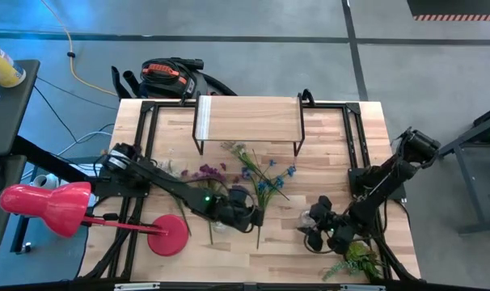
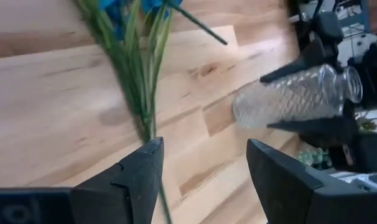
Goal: Pick and place flowers into a vace then onto a shelf
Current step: Put the blue flowers into the right transparent vase
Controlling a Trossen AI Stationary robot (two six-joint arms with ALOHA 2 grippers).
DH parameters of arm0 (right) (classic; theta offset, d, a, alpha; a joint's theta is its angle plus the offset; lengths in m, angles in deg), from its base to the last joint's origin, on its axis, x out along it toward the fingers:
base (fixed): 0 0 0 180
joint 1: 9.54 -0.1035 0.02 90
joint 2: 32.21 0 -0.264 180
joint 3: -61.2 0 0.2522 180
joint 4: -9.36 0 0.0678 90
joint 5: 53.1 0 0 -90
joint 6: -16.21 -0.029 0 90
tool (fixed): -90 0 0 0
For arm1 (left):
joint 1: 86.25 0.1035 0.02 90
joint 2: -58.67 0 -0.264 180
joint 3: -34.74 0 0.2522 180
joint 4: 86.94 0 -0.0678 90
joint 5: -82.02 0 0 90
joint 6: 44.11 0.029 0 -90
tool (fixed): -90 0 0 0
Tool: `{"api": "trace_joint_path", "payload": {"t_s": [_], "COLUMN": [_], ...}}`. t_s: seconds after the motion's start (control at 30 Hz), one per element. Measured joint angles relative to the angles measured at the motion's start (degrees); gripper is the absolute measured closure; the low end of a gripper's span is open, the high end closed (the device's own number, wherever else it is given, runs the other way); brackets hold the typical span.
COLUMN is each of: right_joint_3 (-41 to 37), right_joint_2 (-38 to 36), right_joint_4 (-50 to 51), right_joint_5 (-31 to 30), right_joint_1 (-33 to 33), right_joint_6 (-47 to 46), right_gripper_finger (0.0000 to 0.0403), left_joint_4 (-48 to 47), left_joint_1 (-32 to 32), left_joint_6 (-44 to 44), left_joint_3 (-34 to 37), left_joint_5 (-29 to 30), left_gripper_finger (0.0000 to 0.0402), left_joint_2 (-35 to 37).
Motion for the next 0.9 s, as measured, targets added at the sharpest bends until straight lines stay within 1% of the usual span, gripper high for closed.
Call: {"api": "trace_joint_path", "payload": {"t_s": [0.07,0.17,0.33,0.5,0.6,0.73,0.77,0.9], "right_joint_3": [-0.09,-0.09,-0.09,0.04,0.02,0.01,0.02,0.0], "right_joint_2": [0.01,0.0,0.0,-0.14,-0.2,-0.2,-0.22,-0.65], "right_joint_4": [0.08,0.09,0.37,3.38,4.94,5.41,5.63,5.89], "right_joint_5": [-1.13,-1.11,-1.01,-0.97,-0.99,-0.78,-0.69,-0.35], "right_joint_1": [-0.71,-0.38,-0.15,-0.15,-0.22,-0.22,-0.2,-0.11], "right_joint_6": [0.05,0.96,3.49,1.49,0.27,0.09,-0.06,-0.83], "right_gripper_finger": [0.014,0.014,0.014,0.0139,0.0139,0.0139,0.0139,0.0139], "left_joint_4": [-2.18,-4.05,-4.93,-4.79,-4.23,-6.1,-5.38,-7.98], "left_joint_1": [1.26,3.62,6.11,8.15,9.15,10.33,10.48,10.87], "left_joint_6": [1.94,4.23,8.41,8.76,8.23,8.48,8.54,9.04], "left_joint_3": [-1.71,-3.63,-5.38,-5.71,-5.76,-8.17,-9.07,-12.29], "left_joint_5": [-1.14,-2.93,-3.01,-3.59,-6.47,-12.52,-13.79,-15.75], "left_gripper_finger": [0.0142,0.0147,0.0156,0.0167,0.0167,0.0167,0.0167,0.0167], "left_joint_2": [-1.07,-1.99,-1.99,-2.73,-4.41,-7.87,-8.91,-11.36]}}
